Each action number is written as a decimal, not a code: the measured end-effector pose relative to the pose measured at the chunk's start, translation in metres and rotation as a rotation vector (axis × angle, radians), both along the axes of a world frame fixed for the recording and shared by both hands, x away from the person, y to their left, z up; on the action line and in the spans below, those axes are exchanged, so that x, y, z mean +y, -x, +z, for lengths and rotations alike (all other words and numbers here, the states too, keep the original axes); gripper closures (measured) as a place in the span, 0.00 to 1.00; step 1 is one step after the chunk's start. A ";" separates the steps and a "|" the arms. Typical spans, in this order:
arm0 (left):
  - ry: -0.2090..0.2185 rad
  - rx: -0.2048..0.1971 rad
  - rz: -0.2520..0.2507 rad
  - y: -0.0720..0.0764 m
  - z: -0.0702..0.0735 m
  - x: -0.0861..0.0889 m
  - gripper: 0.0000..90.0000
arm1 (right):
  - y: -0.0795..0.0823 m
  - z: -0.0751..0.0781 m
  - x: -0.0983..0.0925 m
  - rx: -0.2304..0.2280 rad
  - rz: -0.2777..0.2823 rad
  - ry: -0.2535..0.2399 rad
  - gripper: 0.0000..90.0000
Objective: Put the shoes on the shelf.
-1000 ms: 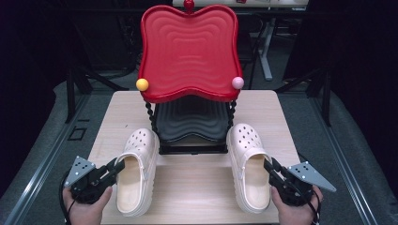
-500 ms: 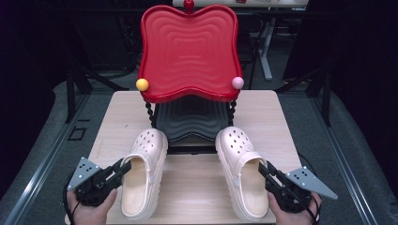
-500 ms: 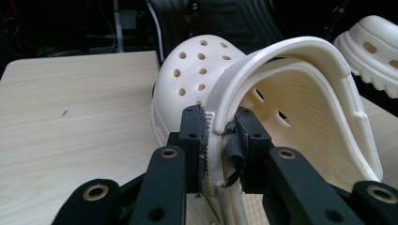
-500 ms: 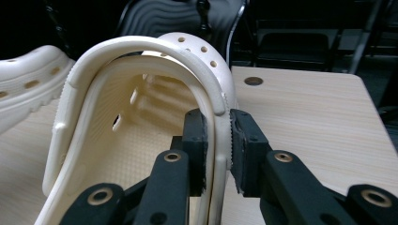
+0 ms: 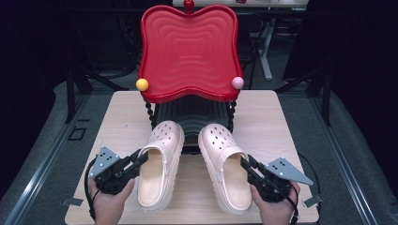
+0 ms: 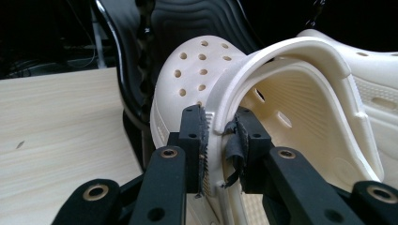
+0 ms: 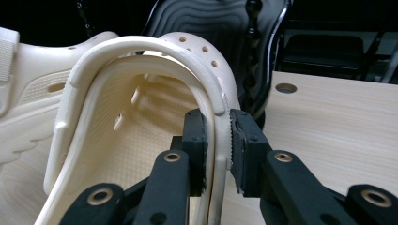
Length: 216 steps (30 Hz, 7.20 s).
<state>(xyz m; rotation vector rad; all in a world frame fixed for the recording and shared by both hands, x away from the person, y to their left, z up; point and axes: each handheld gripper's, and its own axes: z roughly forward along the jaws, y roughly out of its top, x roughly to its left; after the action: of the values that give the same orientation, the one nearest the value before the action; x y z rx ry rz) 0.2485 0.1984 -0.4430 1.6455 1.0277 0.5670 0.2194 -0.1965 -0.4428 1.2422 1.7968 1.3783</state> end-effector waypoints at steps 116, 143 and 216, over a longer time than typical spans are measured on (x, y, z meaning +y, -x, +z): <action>0.083 -0.063 0.069 -0.106 -0.020 -0.047 0.58 | -0.117 -0.021 0.063 -0.085 -0.034 0.026 0.66; 0.049 -0.080 -0.004 -0.056 -0.020 -0.034 0.54 | -0.067 -0.016 0.049 -0.137 0.072 0.063 0.52; -0.023 0.065 -0.156 -0.013 -0.086 -0.047 1.00 | -0.029 -0.085 0.065 0.051 0.270 0.124 1.00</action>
<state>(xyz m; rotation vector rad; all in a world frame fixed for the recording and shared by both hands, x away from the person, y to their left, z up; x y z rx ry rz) 0.2618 0.1516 -0.5294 1.7564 0.9330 0.4251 0.2485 -0.1316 -0.5276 1.0063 2.1127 1.3620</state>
